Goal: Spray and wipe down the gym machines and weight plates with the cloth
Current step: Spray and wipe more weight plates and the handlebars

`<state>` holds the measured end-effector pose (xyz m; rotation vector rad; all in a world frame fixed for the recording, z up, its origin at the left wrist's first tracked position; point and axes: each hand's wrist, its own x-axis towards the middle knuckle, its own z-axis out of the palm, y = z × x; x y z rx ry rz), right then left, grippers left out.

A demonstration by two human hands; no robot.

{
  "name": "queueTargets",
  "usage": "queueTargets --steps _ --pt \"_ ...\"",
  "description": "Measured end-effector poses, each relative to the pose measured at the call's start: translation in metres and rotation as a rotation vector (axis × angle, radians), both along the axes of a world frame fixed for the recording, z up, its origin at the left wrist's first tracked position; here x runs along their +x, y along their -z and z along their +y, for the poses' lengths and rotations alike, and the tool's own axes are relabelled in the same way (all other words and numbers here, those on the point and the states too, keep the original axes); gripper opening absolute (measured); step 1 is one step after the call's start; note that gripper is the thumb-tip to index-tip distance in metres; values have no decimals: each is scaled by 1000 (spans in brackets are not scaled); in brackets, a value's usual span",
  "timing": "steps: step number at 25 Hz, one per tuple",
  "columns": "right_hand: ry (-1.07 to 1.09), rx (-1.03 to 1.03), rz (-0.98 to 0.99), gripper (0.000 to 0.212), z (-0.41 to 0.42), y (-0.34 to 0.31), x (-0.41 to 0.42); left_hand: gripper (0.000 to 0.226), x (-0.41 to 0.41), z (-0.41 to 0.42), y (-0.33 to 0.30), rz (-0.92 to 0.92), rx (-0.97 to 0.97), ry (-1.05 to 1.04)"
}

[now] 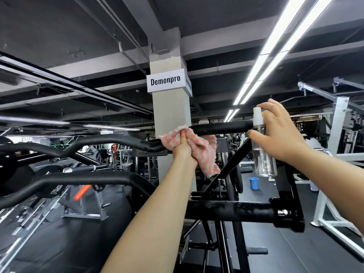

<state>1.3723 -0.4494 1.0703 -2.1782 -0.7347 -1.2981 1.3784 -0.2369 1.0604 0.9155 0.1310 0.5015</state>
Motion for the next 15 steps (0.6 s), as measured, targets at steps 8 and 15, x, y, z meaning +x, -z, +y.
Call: queueTargets --steps 8,15 --pt "-9 12 -5 23 0 1 1 26 -14 33 19 -97 -150 -64" --pt "-26 17 -10 20 0 2 0 40 -4 32 -10 -141 -214 -267"
